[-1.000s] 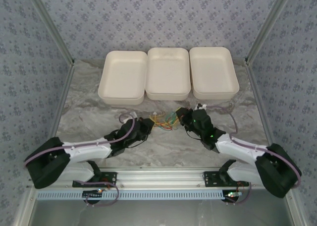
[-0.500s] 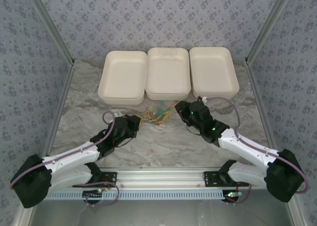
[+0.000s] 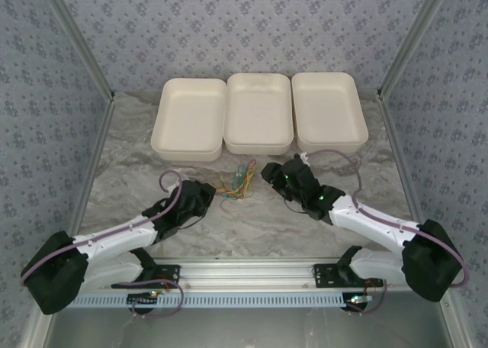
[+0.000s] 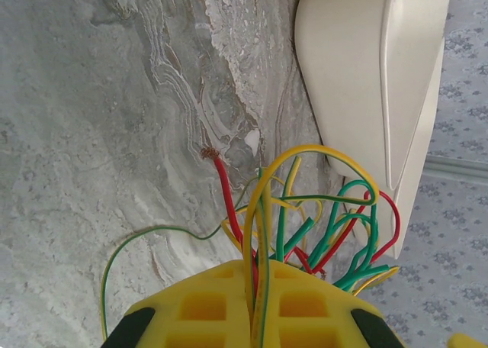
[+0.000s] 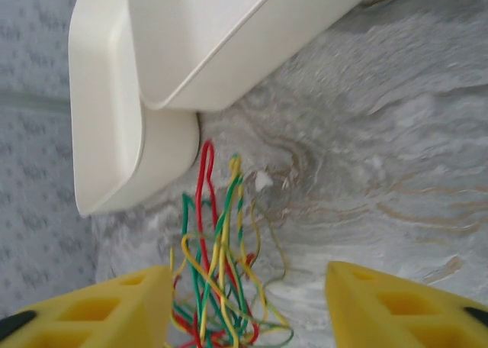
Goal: Untangle the cables
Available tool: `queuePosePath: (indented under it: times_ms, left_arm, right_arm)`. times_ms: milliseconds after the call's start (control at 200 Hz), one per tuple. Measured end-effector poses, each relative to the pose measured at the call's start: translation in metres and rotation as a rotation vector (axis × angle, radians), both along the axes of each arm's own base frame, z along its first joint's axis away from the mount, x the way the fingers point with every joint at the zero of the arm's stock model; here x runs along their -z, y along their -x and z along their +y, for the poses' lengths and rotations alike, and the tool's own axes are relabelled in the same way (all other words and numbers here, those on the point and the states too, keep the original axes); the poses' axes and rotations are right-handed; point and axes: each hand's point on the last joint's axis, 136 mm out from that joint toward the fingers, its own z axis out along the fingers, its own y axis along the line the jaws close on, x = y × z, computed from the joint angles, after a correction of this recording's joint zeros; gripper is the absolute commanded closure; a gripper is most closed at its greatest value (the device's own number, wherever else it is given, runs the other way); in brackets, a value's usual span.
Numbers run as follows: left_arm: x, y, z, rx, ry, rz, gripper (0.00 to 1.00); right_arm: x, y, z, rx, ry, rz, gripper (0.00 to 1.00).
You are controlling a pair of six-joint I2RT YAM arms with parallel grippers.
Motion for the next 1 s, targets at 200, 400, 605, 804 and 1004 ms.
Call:
queuePosePath:
  times_ms: [200,400,605,804,1004]
  left_arm:
    - [-0.003,0.000,-0.005,0.034,-0.011,-0.003,1.00]
    - [-0.009,0.001,-0.008,0.055,-0.012,-0.014,1.00]
    - [-0.032,0.006,0.003,0.054,0.020,-0.054,0.95]
    - [-0.040,0.000,0.037,-0.033,0.024,-0.089,0.60]
    - [-0.030,0.006,0.043,-0.011,-0.014,-0.065,0.60]
  right_arm:
    - [0.018,-0.015,0.036,-0.093,0.005,0.035,0.44]
    - [0.037,-0.025,0.051,-0.113,0.024,0.080,0.96]
    - [0.010,-0.015,0.032,-0.071,0.008,0.035,1.00]
    - [-0.001,-0.013,-0.004,0.004,0.068,-0.012,1.00]
    - [0.014,-0.002,-0.010,-0.009,0.163,0.013,1.00]
